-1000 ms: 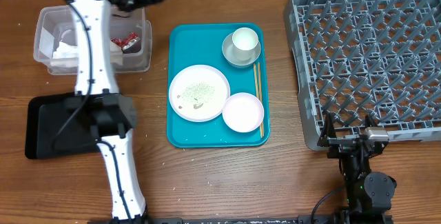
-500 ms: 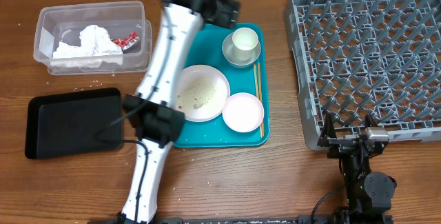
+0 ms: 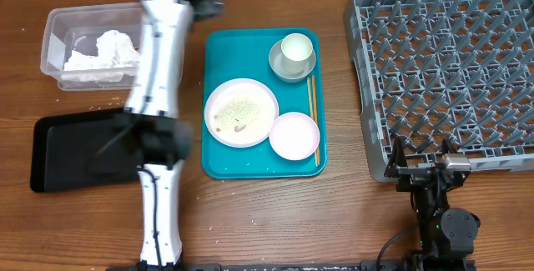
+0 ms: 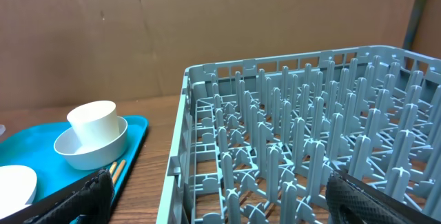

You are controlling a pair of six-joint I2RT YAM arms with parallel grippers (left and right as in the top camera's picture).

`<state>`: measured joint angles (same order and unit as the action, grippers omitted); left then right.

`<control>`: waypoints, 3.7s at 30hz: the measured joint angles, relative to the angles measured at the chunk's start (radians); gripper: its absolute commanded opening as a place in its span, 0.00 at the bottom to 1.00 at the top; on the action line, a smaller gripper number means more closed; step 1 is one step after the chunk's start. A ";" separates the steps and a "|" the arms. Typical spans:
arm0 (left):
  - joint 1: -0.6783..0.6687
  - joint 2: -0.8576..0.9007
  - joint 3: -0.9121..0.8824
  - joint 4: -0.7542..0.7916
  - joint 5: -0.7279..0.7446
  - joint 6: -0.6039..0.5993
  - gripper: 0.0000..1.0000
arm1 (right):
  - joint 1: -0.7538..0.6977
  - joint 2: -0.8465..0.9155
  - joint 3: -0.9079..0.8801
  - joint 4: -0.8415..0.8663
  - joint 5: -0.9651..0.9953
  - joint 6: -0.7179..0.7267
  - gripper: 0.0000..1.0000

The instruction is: Sort waste into correct bins and load items into the dishwasher

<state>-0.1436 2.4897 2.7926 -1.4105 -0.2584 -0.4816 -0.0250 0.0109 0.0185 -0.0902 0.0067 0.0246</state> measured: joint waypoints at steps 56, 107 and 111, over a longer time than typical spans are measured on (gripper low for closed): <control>0.246 0.000 0.000 -0.034 0.362 -0.067 1.00 | -0.001 1.181 1.264 0.211 -0.530 0.119 1.00; 0.246 0.000 0.000 -0.034 0.364 -0.067 1.00 | 0.393 2.298 2.278 -0.844 -0.223 0.212 0.67; 0.246 0.000 0.000 -0.034 0.364 -0.067 1.00 | 0.407 2.338 2.278 -0.843 -0.199 0.256 0.61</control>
<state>0.1028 2.4897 2.7926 -1.4441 0.1055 -0.5484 0.3824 2.3493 2.2963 -0.9337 -0.1921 0.2810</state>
